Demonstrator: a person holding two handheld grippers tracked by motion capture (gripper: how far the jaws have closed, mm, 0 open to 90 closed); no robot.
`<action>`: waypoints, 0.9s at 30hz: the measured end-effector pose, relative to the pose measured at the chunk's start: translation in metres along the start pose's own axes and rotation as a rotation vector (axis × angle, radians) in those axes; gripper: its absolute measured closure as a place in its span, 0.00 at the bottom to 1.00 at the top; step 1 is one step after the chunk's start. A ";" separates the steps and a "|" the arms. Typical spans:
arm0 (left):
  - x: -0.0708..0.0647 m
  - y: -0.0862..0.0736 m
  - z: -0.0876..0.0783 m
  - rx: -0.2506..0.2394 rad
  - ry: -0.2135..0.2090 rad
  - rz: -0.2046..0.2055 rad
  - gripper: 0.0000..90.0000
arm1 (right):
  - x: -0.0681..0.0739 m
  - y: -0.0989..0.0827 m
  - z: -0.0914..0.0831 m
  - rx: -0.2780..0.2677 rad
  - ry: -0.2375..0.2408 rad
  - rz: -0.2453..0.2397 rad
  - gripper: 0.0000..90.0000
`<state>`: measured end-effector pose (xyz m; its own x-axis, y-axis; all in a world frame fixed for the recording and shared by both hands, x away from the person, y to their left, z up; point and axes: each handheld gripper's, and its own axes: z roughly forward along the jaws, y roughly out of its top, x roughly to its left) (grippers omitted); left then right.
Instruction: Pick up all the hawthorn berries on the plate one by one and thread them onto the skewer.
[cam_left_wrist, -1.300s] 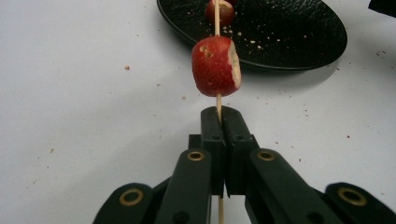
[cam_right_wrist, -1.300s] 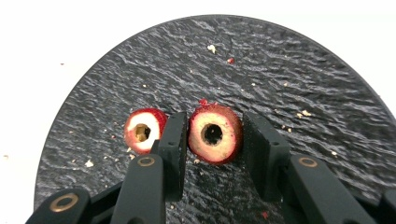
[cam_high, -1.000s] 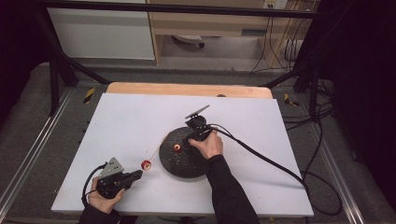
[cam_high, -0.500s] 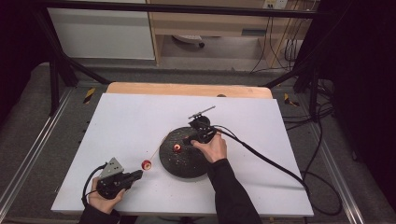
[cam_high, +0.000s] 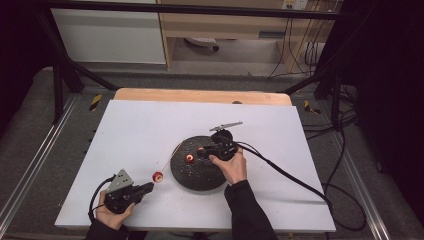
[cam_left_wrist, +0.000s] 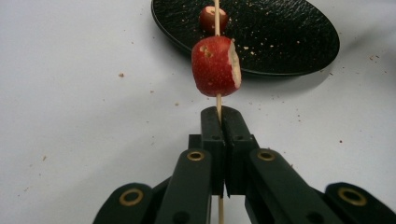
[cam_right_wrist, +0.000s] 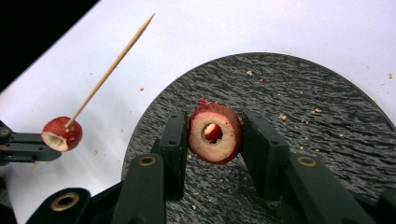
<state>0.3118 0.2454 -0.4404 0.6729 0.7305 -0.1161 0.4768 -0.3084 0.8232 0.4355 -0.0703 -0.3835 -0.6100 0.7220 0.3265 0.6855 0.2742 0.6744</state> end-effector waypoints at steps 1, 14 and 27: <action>0.000 0.000 0.000 -0.001 0.000 -0.001 0.98 | 0.000 -0.002 -0.001 -0.015 0.001 0.007 0.70; -0.002 0.001 0.001 -0.013 0.002 -0.003 0.98 | -0.004 -0.028 -0.005 -0.232 0.085 0.088 0.70; -0.004 0.001 0.001 -0.029 0.001 -0.015 0.98 | 0.001 -0.042 -0.003 -0.434 0.144 0.159 0.70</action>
<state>0.3104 0.2419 -0.4392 0.6653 0.7355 -0.1283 0.4704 -0.2795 0.8370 0.4050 -0.0832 -0.4097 -0.5808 0.6298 0.5159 0.5645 -0.1450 0.8126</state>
